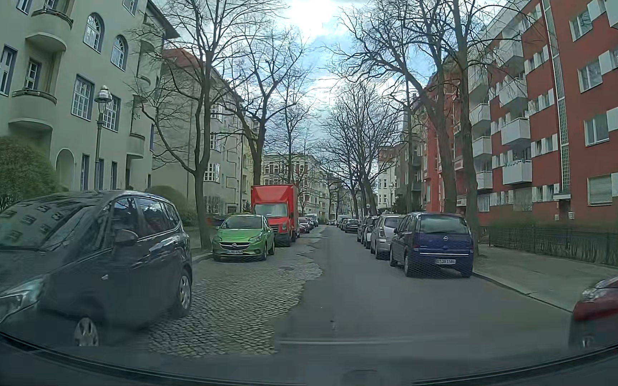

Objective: Follow the waypoints while adhering to traffic rules and regulations

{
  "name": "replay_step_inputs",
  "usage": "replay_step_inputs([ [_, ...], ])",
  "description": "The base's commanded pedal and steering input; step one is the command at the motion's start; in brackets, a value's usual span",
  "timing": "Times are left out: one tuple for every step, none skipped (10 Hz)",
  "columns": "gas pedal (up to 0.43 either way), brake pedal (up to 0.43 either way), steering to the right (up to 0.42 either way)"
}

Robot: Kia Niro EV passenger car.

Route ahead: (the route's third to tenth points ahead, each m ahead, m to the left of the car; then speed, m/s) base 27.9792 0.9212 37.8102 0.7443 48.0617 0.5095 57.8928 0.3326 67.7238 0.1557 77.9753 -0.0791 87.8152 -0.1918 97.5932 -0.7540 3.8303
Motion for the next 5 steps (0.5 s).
replay_step_inputs([
  [0.0,0.03,0.0],
  [0.0,0.03,0.001],
  [0.0,0.03,0.0],
  [0.0,0.03,-0.001],
  [0.0,0.03,-0.006],
])
